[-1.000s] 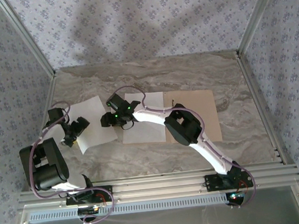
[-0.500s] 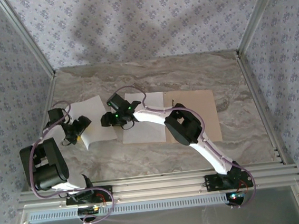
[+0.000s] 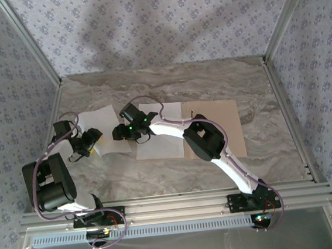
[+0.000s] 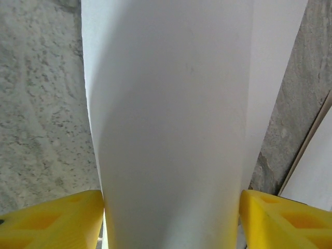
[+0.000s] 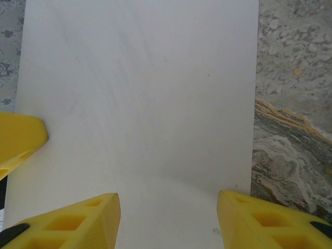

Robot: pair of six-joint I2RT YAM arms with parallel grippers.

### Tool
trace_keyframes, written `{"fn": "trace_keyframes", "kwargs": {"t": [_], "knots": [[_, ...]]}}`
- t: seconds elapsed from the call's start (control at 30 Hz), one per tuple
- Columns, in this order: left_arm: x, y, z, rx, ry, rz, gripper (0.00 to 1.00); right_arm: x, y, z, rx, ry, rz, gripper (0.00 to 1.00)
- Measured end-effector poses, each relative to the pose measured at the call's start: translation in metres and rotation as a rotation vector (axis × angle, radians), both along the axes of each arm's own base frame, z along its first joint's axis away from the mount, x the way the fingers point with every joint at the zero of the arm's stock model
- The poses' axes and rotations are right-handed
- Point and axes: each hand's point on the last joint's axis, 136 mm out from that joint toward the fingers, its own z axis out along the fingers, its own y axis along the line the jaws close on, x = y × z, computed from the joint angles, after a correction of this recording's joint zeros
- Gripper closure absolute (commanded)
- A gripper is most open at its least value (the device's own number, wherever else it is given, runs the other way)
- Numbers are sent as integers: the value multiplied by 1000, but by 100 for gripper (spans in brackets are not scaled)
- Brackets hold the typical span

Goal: Put the files into the folder

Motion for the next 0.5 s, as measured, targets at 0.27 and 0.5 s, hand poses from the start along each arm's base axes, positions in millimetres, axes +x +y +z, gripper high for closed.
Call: {"fn": "trace_keyframes", "kwargs": {"t": [0.27,0.5], "knots": [[-5,-13,-11,-44,19,-16,35,1,0,0,20,21,-7,46],[-1,-27,-12,-62,16,-37,49,1,0,0,22,20,-6,46]]}}
